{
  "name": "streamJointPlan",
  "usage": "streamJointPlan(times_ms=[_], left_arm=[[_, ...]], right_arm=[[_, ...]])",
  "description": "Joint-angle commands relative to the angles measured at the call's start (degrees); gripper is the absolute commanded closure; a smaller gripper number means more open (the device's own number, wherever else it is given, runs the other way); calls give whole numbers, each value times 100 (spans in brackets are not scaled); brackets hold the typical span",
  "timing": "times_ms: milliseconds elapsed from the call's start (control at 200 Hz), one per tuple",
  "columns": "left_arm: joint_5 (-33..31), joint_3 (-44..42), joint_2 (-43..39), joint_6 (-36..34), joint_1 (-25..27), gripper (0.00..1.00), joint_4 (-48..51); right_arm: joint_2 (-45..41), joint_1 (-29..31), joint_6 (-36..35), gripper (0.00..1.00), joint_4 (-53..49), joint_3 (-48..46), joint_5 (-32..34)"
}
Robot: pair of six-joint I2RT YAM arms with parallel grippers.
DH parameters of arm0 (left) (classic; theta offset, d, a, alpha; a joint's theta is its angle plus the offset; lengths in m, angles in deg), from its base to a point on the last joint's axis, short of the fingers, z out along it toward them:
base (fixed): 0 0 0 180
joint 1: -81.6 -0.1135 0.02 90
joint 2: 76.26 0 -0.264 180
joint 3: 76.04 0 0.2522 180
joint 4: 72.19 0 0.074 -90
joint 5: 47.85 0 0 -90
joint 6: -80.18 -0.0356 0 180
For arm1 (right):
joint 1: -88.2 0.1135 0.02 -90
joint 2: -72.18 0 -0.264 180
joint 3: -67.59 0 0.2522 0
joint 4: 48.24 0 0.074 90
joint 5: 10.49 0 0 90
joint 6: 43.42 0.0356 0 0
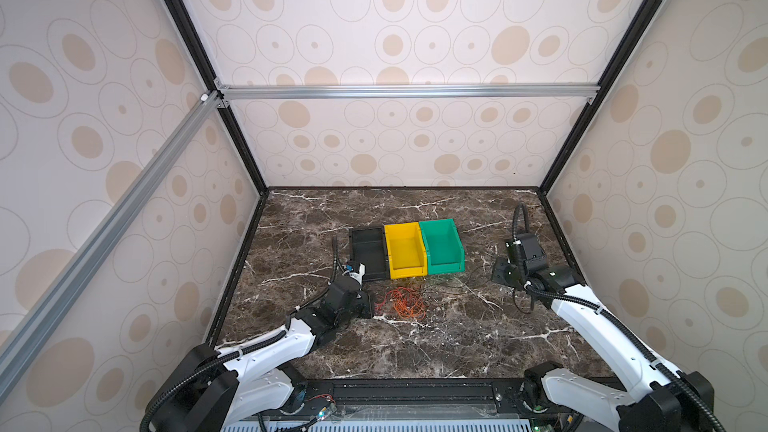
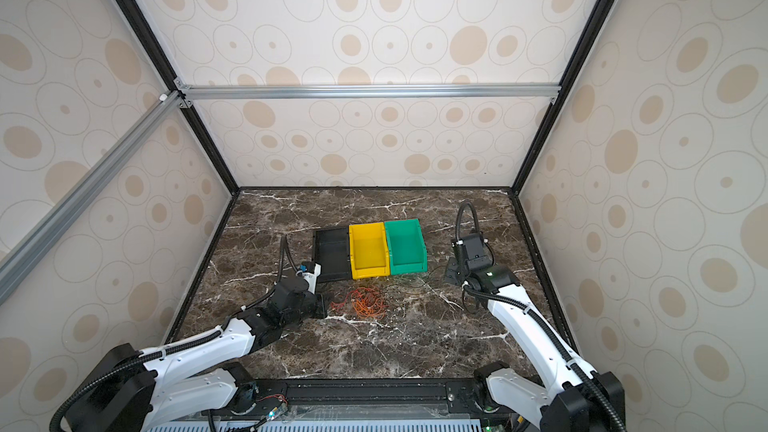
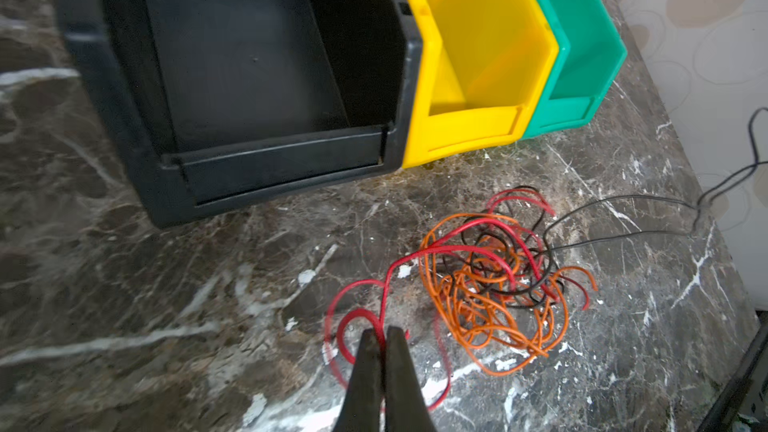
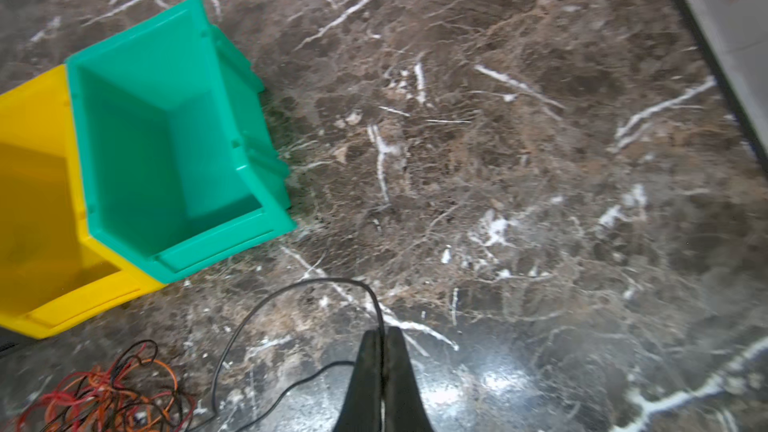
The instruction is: Untangle the cables
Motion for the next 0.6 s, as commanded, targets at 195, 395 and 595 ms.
streamJointPlan(times_ms=[195, 395, 595], left_arm=[[429, -137, -278, -4, -193, 100, -29], [1099, 320, 139, -302, -185, 99, -20], [1679, 925, 539, -673, -66, 57, 98]], right_arm=[[8, -58, -81, 100, 121, 156, -702], [204, -56, 86, 100, 1014, -1, -2749], [164, 61, 204, 99, 2067, -129, -4057]])
